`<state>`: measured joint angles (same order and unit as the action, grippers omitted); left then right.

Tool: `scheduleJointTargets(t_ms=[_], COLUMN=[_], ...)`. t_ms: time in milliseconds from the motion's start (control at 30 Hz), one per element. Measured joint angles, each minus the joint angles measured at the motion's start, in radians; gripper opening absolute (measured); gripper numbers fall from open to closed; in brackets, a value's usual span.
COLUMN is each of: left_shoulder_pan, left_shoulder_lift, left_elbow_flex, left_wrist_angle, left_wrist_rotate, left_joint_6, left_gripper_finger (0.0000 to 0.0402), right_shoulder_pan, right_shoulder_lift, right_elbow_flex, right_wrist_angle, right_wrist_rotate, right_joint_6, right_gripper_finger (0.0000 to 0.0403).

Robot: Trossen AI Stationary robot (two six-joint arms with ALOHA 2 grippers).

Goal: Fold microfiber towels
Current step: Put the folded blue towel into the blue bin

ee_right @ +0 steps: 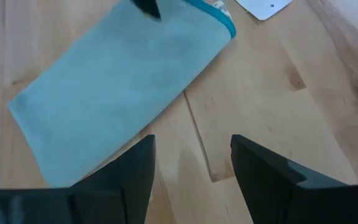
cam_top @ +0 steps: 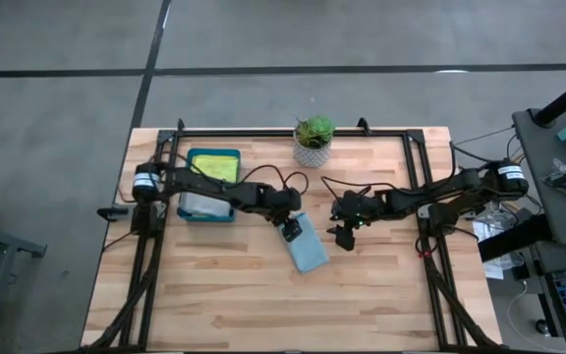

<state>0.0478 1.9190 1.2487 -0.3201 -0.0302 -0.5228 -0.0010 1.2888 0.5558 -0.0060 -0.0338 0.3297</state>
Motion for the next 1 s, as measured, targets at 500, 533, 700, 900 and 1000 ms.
scheduleJointTargets(t_ms=[500,533,700,900,1000], left_shoulder_pan=[-0.045,-0.052,-0.073,-0.085,-0.092], left_shoulder_lift=[0.065,0.066,0.069,0.066,0.065], left_elbow_flex=[0.004,0.004,0.002,0.001,0.003], left_wrist_angle=[0.050,0.051,0.054,0.050,0.048], left_wrist_rotate=[0.058,0.059,0.047,0.039,0.040], left_joint_6=[0.014,0.013,0.006,0.001,0.002], left_gripper_finger=[0.0205,0.0191,0.0113,0.0014,0.0013], right_shoulder_pan=[0.000,0.000,0.000,0.000,0.000], right_shoulder_lift=[0.000,0.000,0.000,0.000,0.000], right_elbow_flex=[-0.005,-0.005,-0.005,-0.005,-0.005], right_wrist_angle=[0.037,0.043,0.059,0.079,0.086], right_wrist_rotate=[0.004,0.005,0.007,0.007,0.007], right_joint_6=[0.013,0.013,0.012,0.026,0.028], right_gripper_finger=[0.0199,0.0199,0.0199,0.0199,0.0199])
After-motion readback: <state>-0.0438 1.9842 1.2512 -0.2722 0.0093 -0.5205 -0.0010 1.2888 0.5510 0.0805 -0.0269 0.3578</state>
